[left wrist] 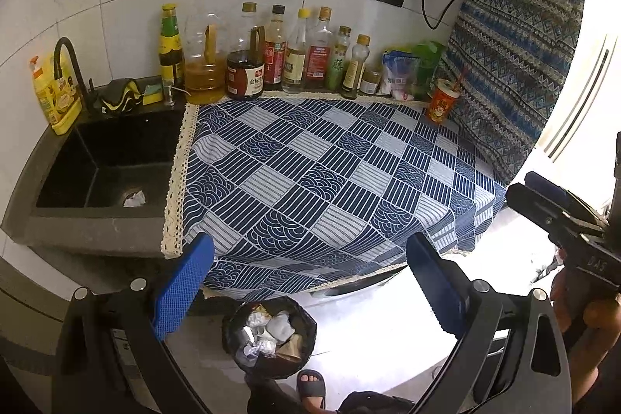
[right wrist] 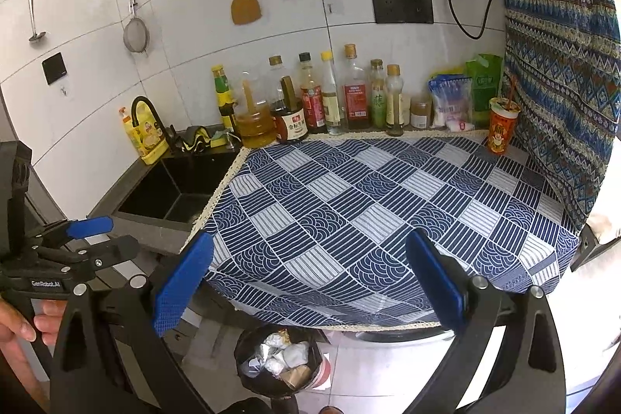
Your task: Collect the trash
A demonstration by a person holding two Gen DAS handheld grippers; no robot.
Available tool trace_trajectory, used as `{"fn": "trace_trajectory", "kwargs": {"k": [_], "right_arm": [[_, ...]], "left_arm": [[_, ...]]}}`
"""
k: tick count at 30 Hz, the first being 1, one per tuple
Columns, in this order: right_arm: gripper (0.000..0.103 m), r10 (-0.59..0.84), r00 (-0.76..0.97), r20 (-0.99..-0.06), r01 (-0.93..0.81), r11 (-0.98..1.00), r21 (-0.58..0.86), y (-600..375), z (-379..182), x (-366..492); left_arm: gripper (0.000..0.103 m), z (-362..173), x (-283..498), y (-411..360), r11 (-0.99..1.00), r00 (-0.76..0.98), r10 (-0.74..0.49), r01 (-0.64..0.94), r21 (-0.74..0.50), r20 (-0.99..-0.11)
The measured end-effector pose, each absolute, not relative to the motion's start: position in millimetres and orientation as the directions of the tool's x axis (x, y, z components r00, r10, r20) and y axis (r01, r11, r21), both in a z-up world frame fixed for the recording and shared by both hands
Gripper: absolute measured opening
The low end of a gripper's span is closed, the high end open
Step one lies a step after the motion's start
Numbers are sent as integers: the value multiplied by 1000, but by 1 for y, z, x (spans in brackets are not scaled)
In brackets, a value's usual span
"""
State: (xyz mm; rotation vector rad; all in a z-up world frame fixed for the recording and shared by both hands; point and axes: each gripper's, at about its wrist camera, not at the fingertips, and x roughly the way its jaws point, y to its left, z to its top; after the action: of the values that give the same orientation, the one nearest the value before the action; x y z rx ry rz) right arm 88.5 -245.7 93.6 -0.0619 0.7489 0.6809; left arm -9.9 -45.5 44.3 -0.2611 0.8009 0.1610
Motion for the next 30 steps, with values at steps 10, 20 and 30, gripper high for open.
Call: {"fn": "trace_trajectory", "kwargs": {"k": [10,20,30], "right_arm": [[98,544,545,-638,-579,795,184,-249,96,91],[98,541,535,-649,-582,793,181,-246,92,96],[98,535,532,-657,-574,798,184,-254,88,96]], "left_arm": [[96,46,-7,-44,956,687,49,-244,-166,-725],[96,48,-6,-42,955,682,51,-246,-163,-729],[96,44,-2,-50,962,668,49,-233,-146,-743]]}}
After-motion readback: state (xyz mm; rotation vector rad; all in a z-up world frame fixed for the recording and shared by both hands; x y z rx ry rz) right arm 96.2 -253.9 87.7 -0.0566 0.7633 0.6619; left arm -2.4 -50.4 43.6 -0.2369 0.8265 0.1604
